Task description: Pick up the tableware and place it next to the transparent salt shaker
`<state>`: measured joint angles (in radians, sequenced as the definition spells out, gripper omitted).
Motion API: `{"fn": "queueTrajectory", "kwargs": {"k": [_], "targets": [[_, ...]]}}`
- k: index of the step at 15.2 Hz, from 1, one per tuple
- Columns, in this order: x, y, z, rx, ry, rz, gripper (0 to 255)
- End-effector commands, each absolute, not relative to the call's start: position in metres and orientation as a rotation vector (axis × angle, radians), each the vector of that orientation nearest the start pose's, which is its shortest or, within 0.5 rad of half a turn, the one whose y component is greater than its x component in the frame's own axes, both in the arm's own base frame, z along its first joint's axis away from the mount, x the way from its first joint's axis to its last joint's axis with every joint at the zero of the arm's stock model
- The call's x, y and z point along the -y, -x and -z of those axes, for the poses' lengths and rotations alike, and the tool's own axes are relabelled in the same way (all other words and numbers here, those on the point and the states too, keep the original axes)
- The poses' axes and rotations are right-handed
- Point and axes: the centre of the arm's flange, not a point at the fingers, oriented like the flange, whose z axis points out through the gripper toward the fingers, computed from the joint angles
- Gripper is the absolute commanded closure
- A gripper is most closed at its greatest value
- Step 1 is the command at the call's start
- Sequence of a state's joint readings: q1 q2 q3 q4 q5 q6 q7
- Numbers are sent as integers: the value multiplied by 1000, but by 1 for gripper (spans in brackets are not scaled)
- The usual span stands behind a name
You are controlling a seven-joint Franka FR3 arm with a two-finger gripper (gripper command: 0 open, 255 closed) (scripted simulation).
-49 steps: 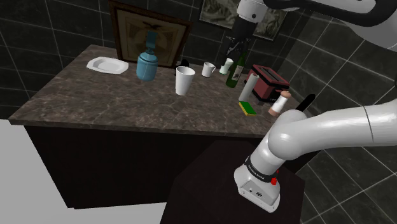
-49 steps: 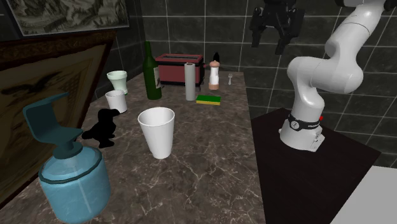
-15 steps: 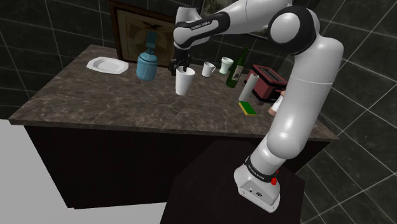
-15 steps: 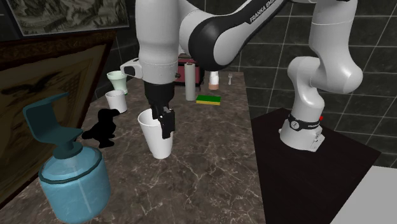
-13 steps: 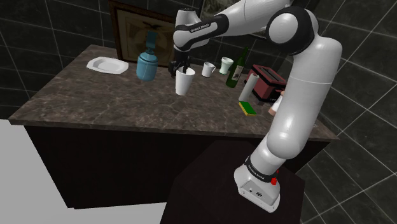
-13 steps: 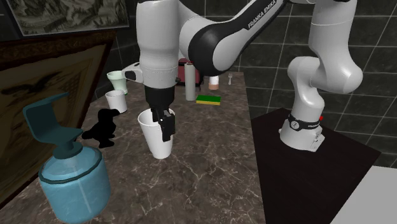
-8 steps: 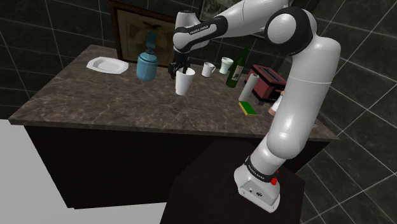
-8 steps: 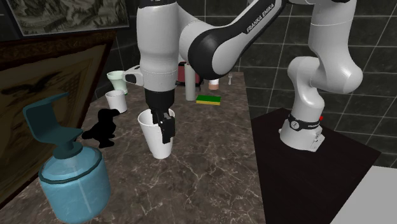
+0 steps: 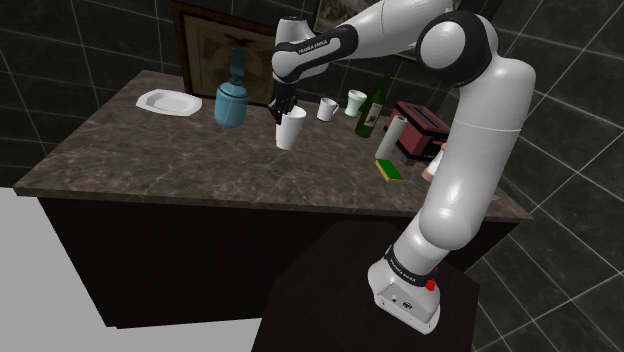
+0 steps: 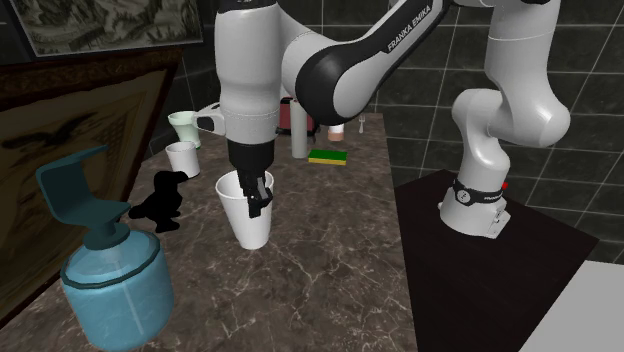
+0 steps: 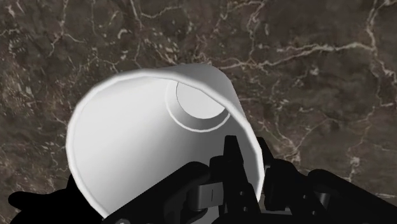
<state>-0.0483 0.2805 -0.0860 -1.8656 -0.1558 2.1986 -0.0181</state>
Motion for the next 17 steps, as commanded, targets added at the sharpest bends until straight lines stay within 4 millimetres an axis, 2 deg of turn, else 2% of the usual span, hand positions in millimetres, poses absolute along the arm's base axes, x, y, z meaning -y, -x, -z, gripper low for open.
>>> {"fn": "queueTrajectory", "kwargs": {"k": [1, 5, 17], "targets": [[86, -622, -373, -39, 3296, 68, 255], [86, -622, -373, -39, 3296, 68, 255], [86, -622, -436, -39, 3296, 68, 255]]}}
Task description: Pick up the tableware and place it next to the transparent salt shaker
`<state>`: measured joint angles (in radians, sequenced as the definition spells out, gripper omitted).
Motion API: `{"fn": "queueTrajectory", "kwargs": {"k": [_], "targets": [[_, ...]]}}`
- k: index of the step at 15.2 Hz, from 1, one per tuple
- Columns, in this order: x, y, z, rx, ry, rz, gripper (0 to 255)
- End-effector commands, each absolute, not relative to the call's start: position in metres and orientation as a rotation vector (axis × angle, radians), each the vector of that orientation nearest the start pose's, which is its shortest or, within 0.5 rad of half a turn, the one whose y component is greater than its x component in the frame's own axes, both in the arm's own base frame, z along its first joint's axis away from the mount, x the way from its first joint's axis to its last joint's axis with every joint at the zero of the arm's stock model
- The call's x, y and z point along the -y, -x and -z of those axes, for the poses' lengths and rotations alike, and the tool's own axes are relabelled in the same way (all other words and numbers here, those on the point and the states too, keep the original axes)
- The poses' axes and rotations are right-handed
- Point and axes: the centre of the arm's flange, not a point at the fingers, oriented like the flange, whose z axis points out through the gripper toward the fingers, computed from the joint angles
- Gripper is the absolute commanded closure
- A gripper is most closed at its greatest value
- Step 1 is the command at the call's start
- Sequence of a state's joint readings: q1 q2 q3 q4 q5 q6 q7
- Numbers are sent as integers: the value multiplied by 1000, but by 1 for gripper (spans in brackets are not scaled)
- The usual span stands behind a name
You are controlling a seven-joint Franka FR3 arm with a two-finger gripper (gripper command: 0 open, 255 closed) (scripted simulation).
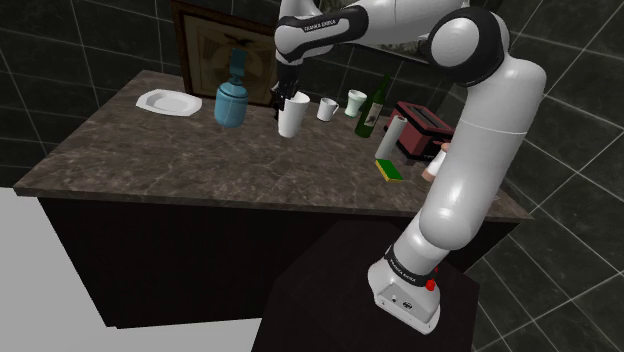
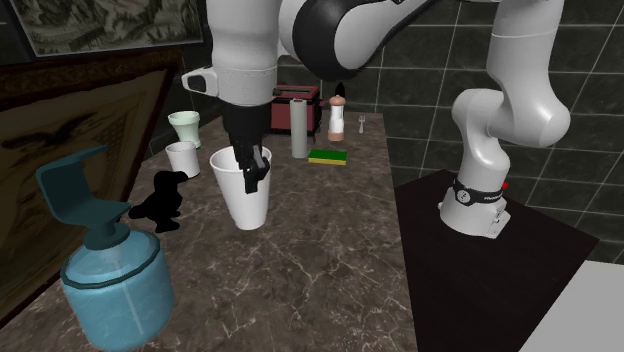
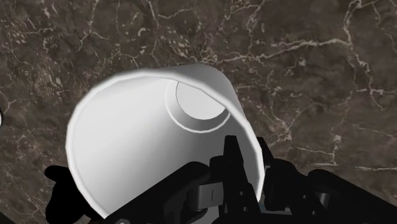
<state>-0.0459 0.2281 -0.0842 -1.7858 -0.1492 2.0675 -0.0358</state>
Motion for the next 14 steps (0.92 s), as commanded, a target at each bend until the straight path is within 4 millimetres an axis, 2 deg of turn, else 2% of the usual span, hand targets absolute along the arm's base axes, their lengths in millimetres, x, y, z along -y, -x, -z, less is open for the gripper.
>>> {"fn": "queueTrajectory", "kwargs": {"k": [1, 14], "targets": [[86, -622, -442, -39, 3296, 68, 255], [86, -622, -510, -39, 3296, 68, 255]]}}
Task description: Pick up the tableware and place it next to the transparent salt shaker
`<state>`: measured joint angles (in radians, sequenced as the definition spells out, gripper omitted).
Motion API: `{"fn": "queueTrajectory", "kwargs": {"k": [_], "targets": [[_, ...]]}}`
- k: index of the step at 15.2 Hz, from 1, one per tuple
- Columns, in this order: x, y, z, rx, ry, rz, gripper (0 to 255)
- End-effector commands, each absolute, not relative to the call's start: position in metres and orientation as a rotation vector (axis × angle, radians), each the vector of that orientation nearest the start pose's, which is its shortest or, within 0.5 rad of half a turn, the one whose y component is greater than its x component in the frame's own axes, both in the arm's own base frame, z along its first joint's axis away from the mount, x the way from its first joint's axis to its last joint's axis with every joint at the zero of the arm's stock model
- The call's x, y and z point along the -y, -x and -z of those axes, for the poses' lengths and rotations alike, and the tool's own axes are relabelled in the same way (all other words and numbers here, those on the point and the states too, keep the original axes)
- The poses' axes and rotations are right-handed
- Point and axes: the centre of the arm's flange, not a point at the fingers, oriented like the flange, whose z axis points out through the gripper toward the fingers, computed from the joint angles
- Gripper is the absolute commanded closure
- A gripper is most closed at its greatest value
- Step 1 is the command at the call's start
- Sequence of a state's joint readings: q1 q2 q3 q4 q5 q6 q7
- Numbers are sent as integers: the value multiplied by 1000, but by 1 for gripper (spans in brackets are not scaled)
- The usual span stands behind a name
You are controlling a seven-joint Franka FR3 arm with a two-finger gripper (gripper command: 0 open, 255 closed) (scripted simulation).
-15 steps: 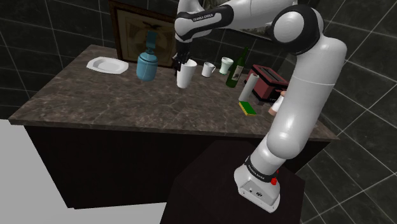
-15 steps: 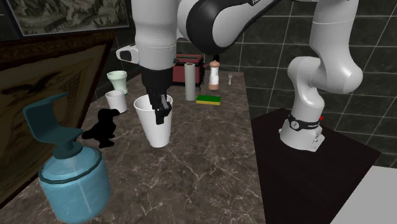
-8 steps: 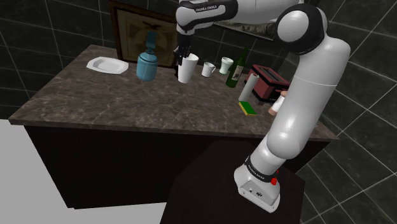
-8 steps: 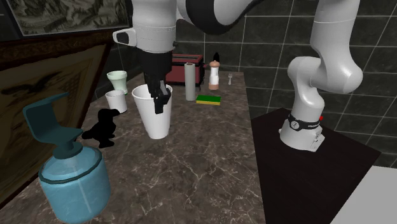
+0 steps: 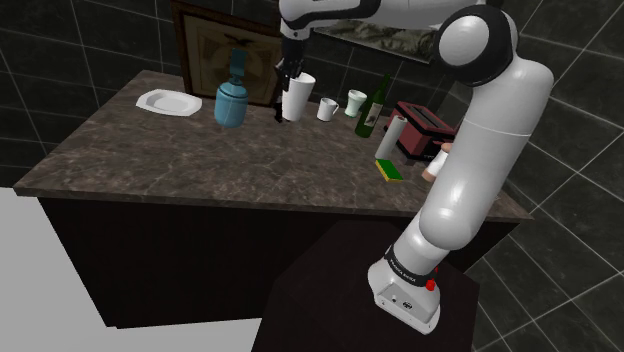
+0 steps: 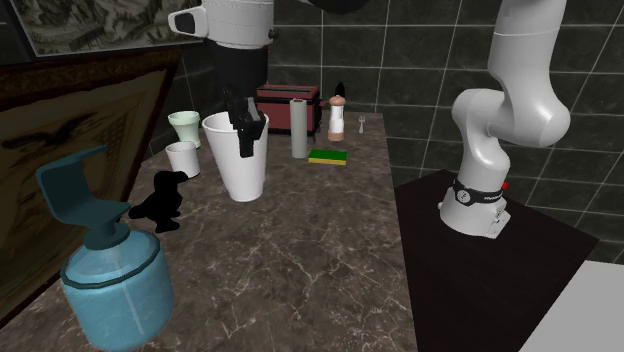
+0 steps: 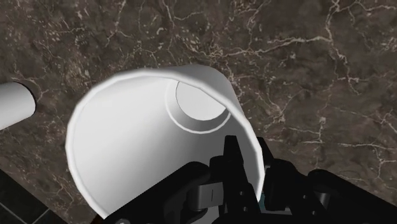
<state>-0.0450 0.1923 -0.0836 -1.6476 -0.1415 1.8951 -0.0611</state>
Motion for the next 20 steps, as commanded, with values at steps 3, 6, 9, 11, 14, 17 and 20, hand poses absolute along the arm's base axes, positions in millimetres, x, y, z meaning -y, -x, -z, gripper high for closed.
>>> {"fn": "queueTrajectory", "kwargs": {"k": [3, 6, 9, 11, 14, 17, 20], "targets": [[86, -622, -526, -39, 3296, 68, 255], [86, -622, -542, -39, 3296, 68, 255], [86, -622, -558, -39, 3296, 68, 255], [86, -622, -568, -39, 3296, 68, 255], [86, -622, -584, -39, 3296, 68, 255], [86, -622, -600, -39, 3296, 68, 255], [86, -622, -616, -39, 3296, 68, 255]]}}
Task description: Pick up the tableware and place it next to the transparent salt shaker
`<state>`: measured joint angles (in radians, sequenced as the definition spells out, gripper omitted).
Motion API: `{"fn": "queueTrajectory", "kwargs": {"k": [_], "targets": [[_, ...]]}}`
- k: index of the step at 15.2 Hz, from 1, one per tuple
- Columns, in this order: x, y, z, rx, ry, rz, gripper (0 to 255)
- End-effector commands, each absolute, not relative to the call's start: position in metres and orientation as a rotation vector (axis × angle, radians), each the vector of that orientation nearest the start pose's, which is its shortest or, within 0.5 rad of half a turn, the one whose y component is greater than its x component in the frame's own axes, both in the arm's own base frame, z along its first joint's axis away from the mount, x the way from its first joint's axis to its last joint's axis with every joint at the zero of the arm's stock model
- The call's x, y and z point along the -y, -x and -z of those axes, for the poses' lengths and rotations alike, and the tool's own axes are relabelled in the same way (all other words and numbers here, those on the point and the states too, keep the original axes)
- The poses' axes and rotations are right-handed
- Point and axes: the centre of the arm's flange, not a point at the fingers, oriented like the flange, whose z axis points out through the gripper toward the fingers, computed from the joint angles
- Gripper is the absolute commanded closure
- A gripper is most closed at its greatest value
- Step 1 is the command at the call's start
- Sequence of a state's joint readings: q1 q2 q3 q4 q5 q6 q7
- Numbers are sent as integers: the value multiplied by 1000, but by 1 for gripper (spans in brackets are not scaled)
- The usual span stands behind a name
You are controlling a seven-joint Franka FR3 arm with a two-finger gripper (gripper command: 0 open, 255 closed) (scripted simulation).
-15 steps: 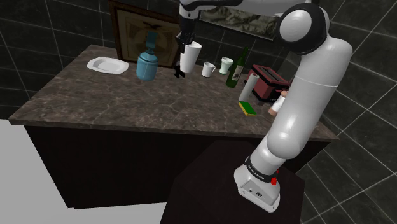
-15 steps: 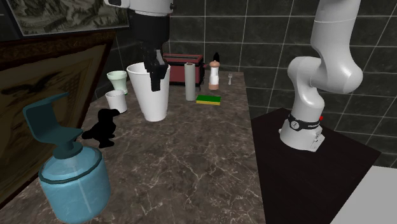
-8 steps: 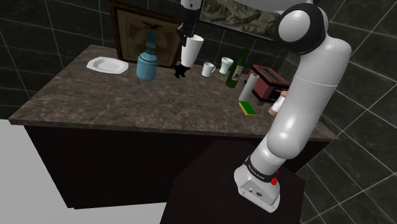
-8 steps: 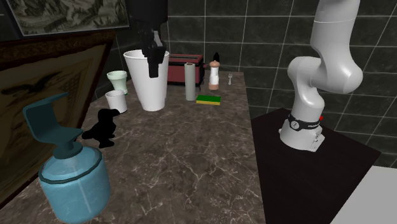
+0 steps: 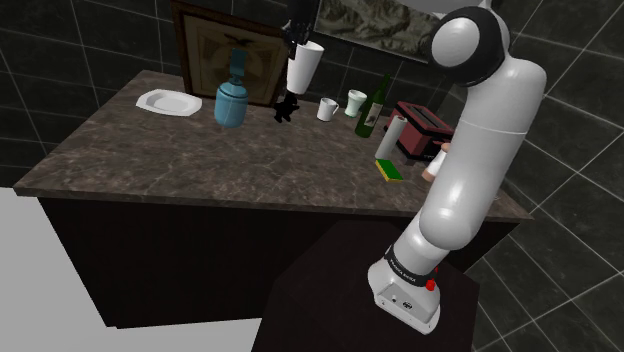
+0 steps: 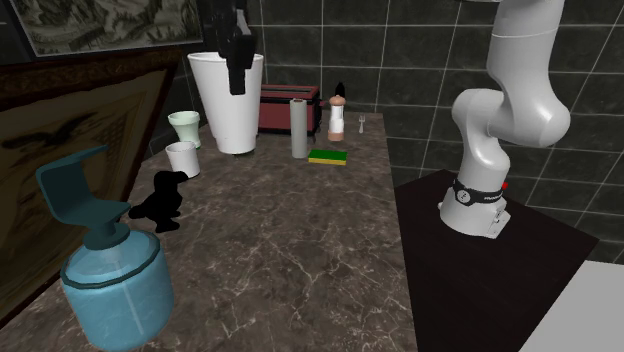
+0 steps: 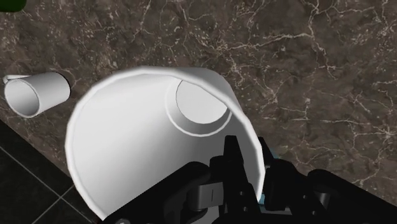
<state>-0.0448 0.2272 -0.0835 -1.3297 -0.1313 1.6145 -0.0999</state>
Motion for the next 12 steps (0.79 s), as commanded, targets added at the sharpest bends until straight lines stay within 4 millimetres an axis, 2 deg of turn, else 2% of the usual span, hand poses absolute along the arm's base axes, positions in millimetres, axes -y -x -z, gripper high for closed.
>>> {"fn": "queueTrajectory", "kwargs": {"k": [1, 4, 12], "targets": [[86, -622, -621, -39, 3296, 68, 255], [86, -622, -635, -39, 3296, 68, 255], [140, -530, -635, -39, 3296, 68, 255]]}}
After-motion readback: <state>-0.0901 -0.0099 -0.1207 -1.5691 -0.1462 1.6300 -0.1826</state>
